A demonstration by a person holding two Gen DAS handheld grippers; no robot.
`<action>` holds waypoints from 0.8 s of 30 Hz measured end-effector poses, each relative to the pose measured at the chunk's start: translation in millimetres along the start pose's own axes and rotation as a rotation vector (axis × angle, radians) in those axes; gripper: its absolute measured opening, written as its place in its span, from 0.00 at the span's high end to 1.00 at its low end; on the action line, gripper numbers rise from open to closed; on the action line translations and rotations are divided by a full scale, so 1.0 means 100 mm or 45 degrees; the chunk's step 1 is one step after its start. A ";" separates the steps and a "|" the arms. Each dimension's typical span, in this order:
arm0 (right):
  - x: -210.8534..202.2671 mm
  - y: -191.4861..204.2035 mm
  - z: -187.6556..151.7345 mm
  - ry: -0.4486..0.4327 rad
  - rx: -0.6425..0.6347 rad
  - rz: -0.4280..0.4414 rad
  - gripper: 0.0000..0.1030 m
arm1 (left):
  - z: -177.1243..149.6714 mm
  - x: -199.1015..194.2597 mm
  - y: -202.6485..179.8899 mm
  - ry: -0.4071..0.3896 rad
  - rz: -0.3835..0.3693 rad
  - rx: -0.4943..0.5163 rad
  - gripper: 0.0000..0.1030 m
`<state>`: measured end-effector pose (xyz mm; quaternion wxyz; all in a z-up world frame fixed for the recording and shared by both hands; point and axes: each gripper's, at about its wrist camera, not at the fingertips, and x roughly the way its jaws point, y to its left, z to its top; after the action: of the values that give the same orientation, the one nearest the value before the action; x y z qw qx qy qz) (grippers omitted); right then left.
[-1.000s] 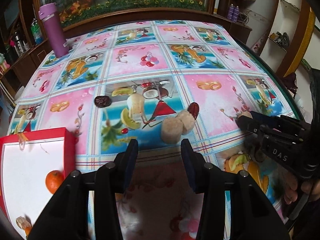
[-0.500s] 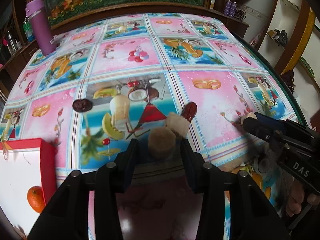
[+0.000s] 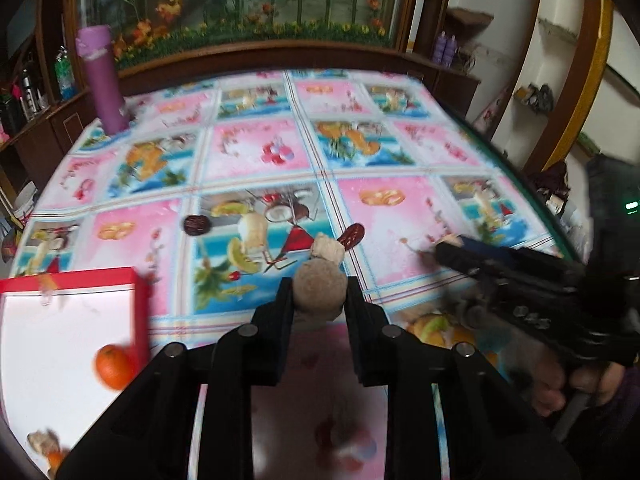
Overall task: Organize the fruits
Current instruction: 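Grasp a round cake with the left tool while the right grasps another round cake, then carry both round cakes into the tray and open both tools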
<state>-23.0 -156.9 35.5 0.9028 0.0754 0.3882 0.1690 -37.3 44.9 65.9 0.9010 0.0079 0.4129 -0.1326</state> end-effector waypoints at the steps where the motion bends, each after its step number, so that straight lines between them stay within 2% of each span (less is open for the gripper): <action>1: -0.02 0.05 -0.01 -0.005 -0.005 0.012 0.76 | -0.03 -0.11 0.01 -0.022 0.016 0.006 0.74; 6: -0.07 0.39 -0.08 -0.010 -0.058 0.079 0.76 | -0.21 -0.52 0.21 -0.081 0.040 -0.055 0.74; 9: -0.10 0.65 -0.13 -0.010 -0.116 0.124 0.76 | -0.37 -0.72 0.35 -0.112 0.093 -0.076 0.74; 24: -0.20 1.89 -0.43 0.017 -0.436 0.300 0.76 | -1.03 -1.28 1.24 -0.147 0.326 -0.289 0.74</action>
<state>-114.0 12.0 70.2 0.8738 -0.0355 0.3484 0.3374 -162.9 207.2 81.2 0.9279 -0.0490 0.3684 0.0304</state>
